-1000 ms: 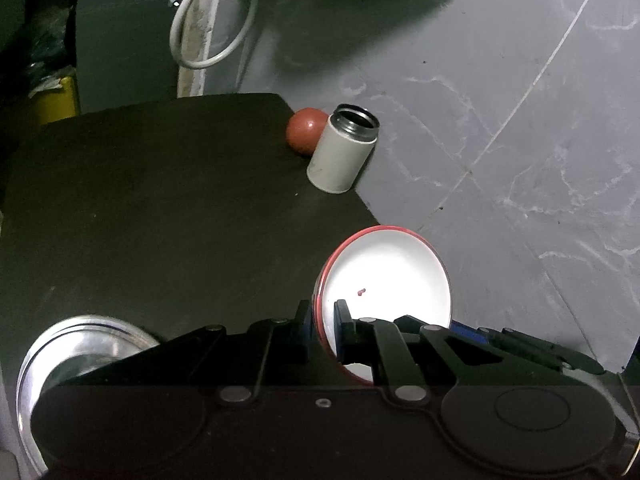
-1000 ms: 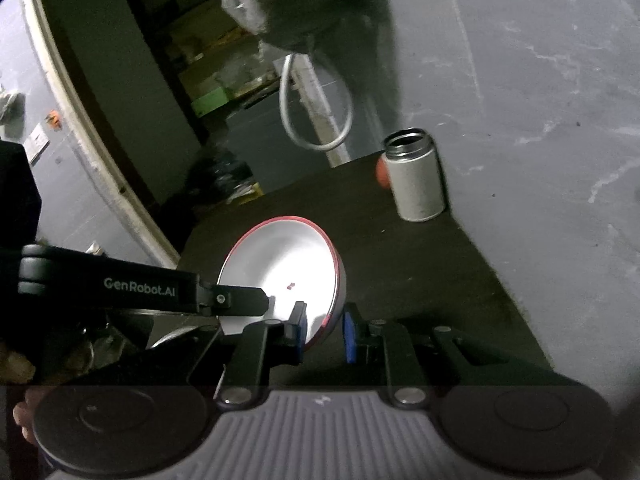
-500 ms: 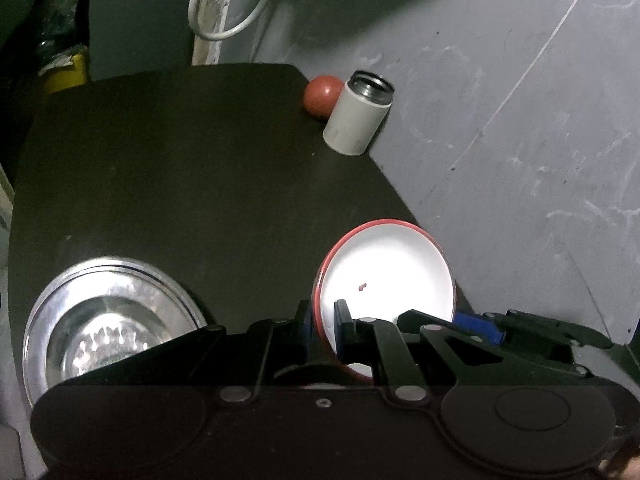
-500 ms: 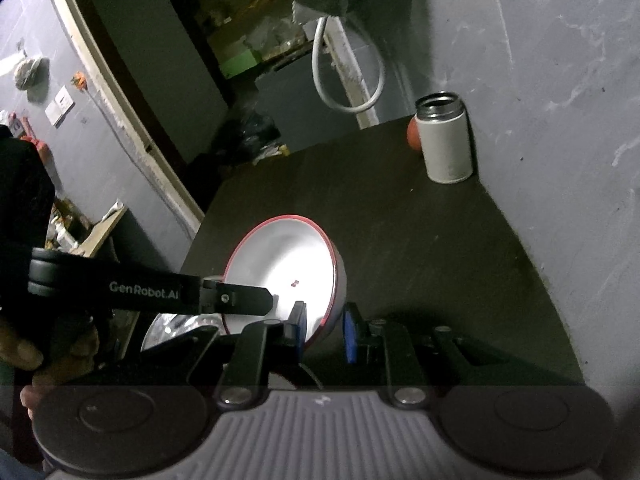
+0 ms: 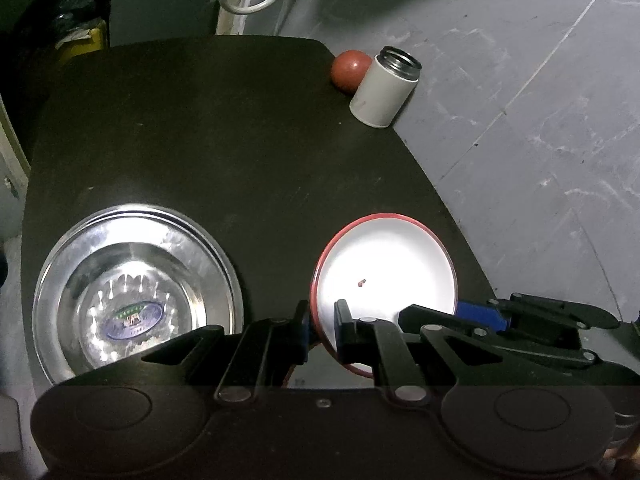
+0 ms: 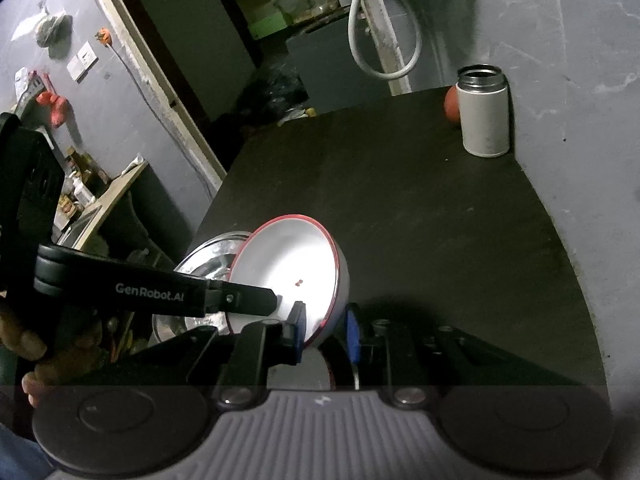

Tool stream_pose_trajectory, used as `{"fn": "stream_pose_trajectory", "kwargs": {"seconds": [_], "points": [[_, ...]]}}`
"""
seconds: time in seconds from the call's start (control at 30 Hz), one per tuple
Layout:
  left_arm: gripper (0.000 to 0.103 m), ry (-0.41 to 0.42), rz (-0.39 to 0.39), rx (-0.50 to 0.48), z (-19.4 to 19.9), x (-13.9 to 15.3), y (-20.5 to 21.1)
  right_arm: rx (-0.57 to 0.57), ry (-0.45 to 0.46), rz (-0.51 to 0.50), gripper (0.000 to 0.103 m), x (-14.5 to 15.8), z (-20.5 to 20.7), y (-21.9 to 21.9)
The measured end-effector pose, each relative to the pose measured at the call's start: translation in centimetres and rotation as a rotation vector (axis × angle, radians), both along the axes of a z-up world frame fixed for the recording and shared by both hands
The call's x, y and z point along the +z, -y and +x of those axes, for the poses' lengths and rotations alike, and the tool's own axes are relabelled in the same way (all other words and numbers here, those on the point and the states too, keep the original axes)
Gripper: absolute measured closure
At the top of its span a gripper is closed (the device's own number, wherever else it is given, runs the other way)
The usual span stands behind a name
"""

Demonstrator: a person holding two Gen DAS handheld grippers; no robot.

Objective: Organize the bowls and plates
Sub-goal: 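Lift the second white bowl with the left gripper toward the nested bowls, then lower the second white bowl into the first white bowl with the left gripper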

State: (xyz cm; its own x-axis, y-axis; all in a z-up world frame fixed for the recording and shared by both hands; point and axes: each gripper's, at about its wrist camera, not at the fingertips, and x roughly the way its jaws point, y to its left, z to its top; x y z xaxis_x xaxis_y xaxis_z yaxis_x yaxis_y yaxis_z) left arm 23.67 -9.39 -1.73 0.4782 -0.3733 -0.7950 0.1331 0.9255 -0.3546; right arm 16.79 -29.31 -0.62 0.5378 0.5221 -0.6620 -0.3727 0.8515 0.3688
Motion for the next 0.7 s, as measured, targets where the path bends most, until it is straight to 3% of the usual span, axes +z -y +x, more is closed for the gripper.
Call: {"fn": "stream_pose_trajectory", "kwargs": {"seconds": [0.7], "points": [[0.09,-0.06,0.004,-0.023,-1.4,-0.5,-0.7,0.098,-0.014,-0.051,0.078,0.1,-0.7,-0.7]]}}
